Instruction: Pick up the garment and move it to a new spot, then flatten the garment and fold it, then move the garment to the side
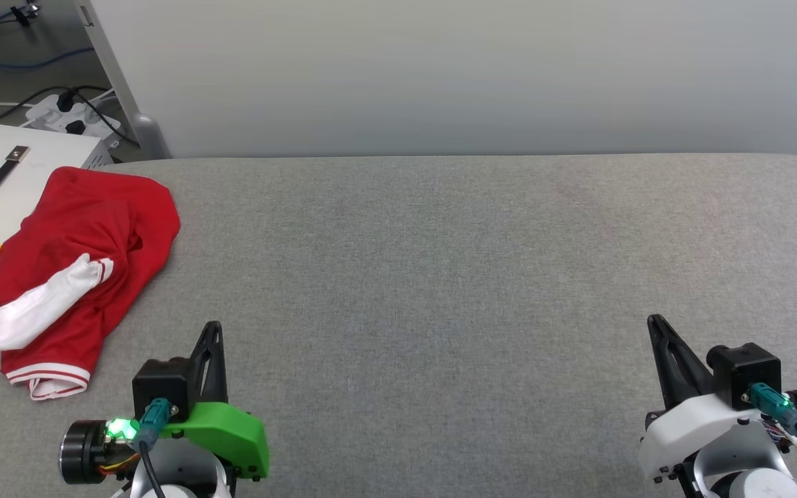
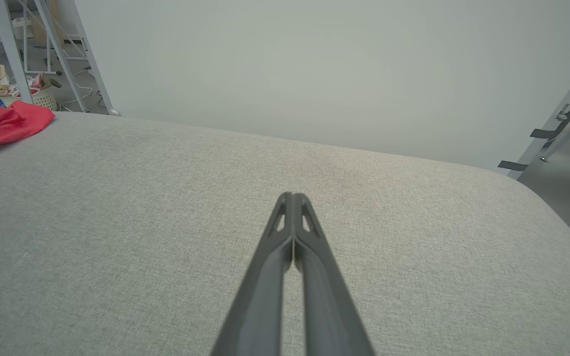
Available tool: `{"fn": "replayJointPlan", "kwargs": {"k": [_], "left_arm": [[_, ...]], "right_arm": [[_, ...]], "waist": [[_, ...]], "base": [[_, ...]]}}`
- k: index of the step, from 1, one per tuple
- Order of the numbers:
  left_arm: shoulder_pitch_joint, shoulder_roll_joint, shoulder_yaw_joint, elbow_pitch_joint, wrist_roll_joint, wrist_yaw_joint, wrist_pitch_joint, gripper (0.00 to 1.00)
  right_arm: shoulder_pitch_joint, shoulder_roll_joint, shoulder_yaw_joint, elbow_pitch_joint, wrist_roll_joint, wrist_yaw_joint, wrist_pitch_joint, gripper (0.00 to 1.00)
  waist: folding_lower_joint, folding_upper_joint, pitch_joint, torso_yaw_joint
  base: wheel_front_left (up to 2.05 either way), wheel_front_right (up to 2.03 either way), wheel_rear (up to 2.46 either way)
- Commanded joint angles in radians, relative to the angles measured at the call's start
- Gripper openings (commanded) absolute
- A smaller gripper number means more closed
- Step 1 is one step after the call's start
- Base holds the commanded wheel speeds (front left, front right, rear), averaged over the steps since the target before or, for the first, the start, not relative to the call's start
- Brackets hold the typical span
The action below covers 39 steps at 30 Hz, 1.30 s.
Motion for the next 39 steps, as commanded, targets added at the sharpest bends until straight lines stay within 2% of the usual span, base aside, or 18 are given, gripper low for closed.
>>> {"fn": "replayJointPlan", "kwargs": {"k": [1,39], "left_arm": [[-0.014,-0.004,0.000,-0.002,0.009,0.005,-0.001,0.00],[-0.014,-0.004,0.000,-0.002,0.009,0.005,-0.001,0.00]], "right_arm": [[-0.017,0.001,0.001,0.002,-0.010,-0.001,0.003,0.00],[-0.017,0.001,0.001,0.002,-0.010,-0.001,0.003,0.00]], "waist": [[0.0000,0.0000,0.000,0.000],[0.0000,0.0000,0.000,0.000]], "base": [[0.00,0.00,0.00],[0.00,0.00,0.00]]}}
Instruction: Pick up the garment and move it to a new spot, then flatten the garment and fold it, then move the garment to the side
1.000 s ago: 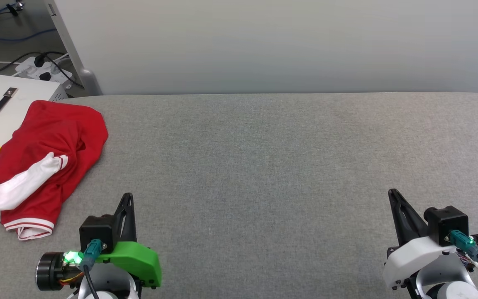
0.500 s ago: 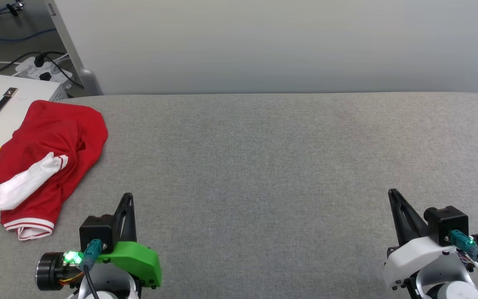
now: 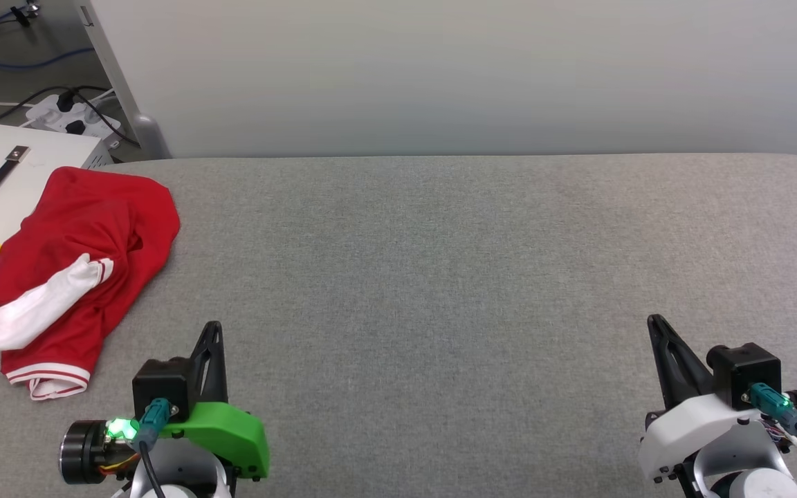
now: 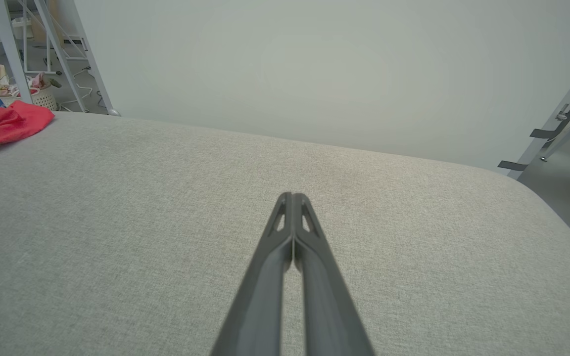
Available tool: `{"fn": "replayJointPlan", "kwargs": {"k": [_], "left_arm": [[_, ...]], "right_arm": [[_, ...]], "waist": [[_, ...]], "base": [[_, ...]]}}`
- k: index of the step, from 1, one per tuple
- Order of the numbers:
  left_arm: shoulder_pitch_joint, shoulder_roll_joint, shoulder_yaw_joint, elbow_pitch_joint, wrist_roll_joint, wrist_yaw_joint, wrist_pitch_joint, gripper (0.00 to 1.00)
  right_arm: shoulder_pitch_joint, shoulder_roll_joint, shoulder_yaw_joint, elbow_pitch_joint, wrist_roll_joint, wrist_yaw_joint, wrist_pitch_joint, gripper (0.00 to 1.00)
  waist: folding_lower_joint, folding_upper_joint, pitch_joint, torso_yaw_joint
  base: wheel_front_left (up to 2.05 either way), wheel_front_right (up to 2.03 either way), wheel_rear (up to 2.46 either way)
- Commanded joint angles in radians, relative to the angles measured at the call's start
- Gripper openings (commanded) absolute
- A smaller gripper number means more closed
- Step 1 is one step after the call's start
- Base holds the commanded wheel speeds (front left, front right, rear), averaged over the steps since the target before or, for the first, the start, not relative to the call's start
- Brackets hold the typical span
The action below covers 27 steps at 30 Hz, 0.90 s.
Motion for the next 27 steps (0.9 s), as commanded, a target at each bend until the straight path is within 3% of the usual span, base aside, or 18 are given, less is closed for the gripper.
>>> {"fn": "replayJointPlan", "kwargs": {"k": [1,2,3,6,7,8,27], "left_arm": [[-0.014,-0.004,0.001,-0.002,0.009,0.005,-0.001,0.00],[-0.014,-0.004,0.001,-0.002,0.009,0.005,-0.001,0.00],[0.000,0.000,0.000,0.000,0.000,0.000,0.000,1.00],[0.001,0.000,0.000,0.000,-0.001,0.000,0.000,1.00],[0.001,0.000,0.000,0.000,-0.001,0.000,-0.001,0.00],[0.000,0.000,0.000,0.000,-0.001,0.001,-0.001,1.00],[-0.003,-0.001,-0.002,-0.013,-0.016,0.016,-0.041,1.00]], "right_arm": [[-0.016,0.001,0.001,0.002,-0.010,-0.001,0.003,0.00],[-0.016,0.001,0.001,0.002,-0.010,-0.001,0.003,0.00],[0.000,0.000,0.000,0.000,0.000,0.000,0.000,1.00],[0.000,0.000,0.000,0.000,0.001,0.000,0.000,1.00],[0.000,0.000,-0.001,0.000,0.001,0.000,-0.001,0.00],[0.000,0.000,-0.002,0.000,0.001,0.000,-0.002,1.00],[0.006,0.000,-0.025,-0.018,0.060,0.000,-0.040,1.00]], "waist": [[0.0000,0.0000,0.000,0.000],[0.0000,0.0000,0.000,0.000],[0.0000,0.0000,0.000,0.000],[0.0000,0.0000,0.000,0.000],[0.0000,0.0000,0.000,0.000],[0.0000,0.0000,0.000,0.000],[0.0000,0.0000,0.004,0.001]], "base": [[0.00,0.00,0.00],[0.00,0.00,0.00],[0.00,0.00,0.00],[0.00,0.00,0.00],[0.00,0.00,0.00],[0.00,0.00,0.00],[0.00,0.00,0.00]]}}
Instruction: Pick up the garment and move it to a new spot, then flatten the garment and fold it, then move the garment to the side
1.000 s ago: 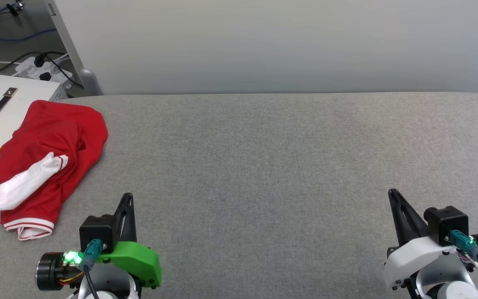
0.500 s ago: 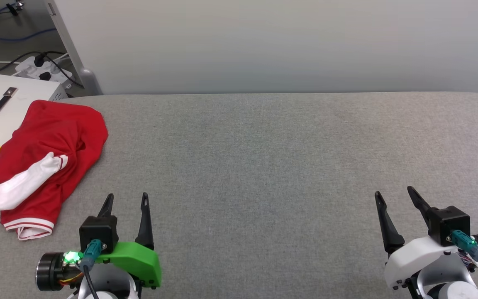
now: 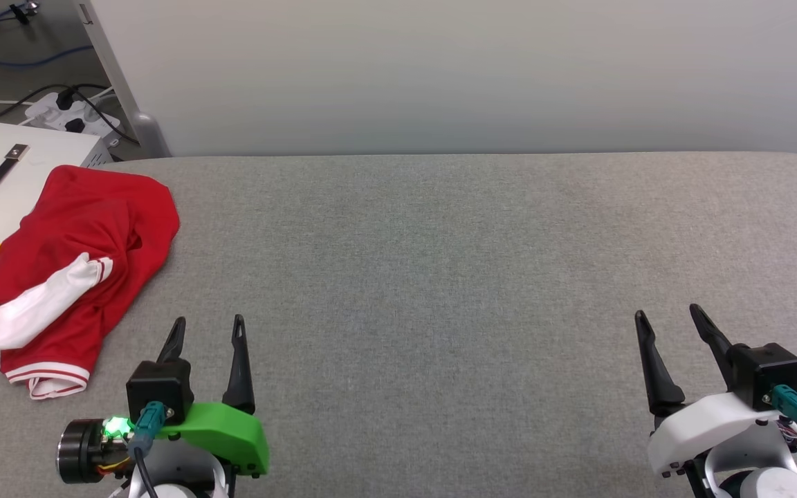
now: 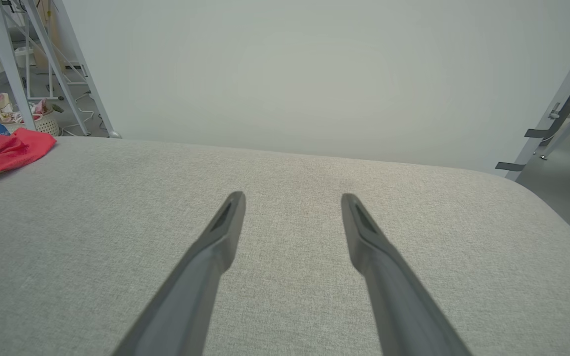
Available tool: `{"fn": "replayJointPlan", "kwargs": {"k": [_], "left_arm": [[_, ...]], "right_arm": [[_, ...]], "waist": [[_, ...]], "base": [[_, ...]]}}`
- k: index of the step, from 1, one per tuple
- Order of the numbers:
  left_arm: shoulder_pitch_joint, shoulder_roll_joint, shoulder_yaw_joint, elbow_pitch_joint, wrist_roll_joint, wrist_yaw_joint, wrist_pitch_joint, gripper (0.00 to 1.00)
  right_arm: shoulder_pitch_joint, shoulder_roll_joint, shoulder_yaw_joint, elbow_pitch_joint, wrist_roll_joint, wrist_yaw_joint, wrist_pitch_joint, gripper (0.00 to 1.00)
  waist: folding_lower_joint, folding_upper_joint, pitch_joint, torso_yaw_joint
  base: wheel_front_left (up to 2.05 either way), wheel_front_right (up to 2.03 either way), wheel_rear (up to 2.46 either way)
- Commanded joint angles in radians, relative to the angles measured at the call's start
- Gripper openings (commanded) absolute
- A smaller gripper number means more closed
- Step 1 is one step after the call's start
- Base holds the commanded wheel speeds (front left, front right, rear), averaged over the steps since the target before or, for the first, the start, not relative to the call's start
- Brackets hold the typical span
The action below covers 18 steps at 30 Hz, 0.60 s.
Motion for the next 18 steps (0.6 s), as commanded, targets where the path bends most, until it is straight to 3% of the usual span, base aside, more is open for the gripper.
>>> {"fn": "replayJointPlan", "kwargs": {"k": [1,18], "left_arm": [[-0.004,-0.001,-0.001,-0.005,-0.005,0.006,-0.011,1.00],[0.002,-0.001,-0.002,-0.008,-0.015,0.014,-0.046,1.00]], "right_arm": [[0.005,0.000,-0.005,-0.010,0.016,0.000,-0.011,1.00],[0.023,0.000,-0.015,-0.025,0.068,0.000,-0.045,1.00]], "waist": [[0.0000,0.0000,0.000,0.000],[0.0000,0.0000,-0.001,0.000]], "base": [[0.00,0.00,0.00],[0.00,0.00,0.00]]}}
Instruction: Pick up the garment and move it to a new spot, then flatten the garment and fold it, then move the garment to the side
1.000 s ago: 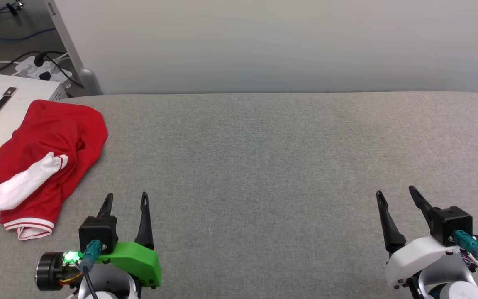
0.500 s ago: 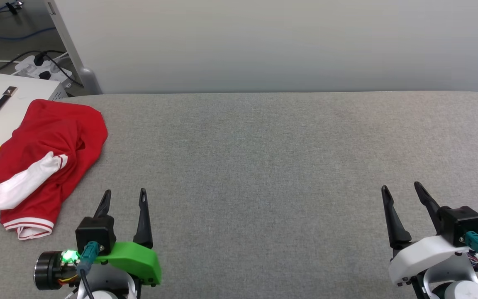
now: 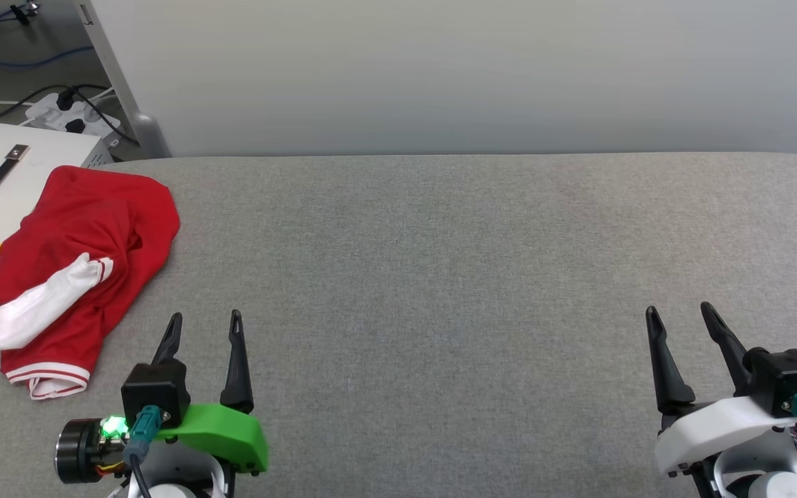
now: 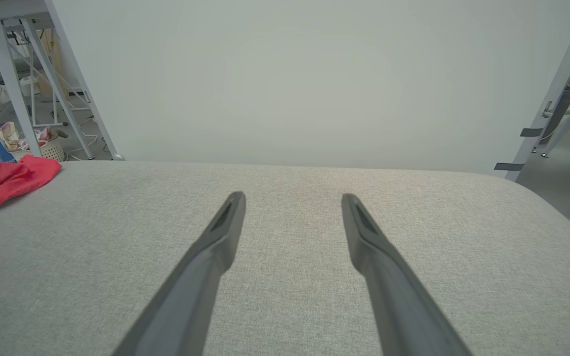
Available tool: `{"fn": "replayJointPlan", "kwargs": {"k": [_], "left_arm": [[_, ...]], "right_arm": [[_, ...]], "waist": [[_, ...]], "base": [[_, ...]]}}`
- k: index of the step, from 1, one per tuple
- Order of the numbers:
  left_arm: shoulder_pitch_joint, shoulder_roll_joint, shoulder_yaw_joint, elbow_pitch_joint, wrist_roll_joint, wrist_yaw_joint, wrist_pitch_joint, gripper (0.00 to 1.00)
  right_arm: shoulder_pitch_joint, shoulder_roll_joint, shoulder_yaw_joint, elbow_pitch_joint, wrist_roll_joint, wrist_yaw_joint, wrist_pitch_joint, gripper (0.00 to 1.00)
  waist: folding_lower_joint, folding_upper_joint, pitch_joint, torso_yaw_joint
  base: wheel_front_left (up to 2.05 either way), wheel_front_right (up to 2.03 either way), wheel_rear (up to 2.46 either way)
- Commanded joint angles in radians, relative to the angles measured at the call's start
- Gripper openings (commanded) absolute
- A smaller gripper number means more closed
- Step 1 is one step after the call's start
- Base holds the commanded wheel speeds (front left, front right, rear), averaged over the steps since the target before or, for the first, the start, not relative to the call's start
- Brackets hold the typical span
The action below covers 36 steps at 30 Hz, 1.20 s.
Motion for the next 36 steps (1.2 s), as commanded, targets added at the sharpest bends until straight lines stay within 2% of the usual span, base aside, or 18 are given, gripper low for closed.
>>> {"fn": "replayJointPlan", "kwargs": {"k": [1,36], "left_arm": [[0.003,-0.001,-0.001,-0.003,-0.007,0.006,-0.009,1.00],[0.013,-0.003,-0.019,0.014,-0.021,0.024,-0.082,1.00]], "right_arm": [[0.013,0.000,-0.006,-0.008,0.016,0.000,-0.013,1.00],[0.059,0.001,-0.013,-0.010,0.083,-0.001,-0.084,1.00]], "waist": [[0.0000,0.0000,0.000,0.000],[0.0000,0.0000,0.002,0.005]], "base": [[0.00,0.00,0.00],[0.00,0.00,0.00]]}}
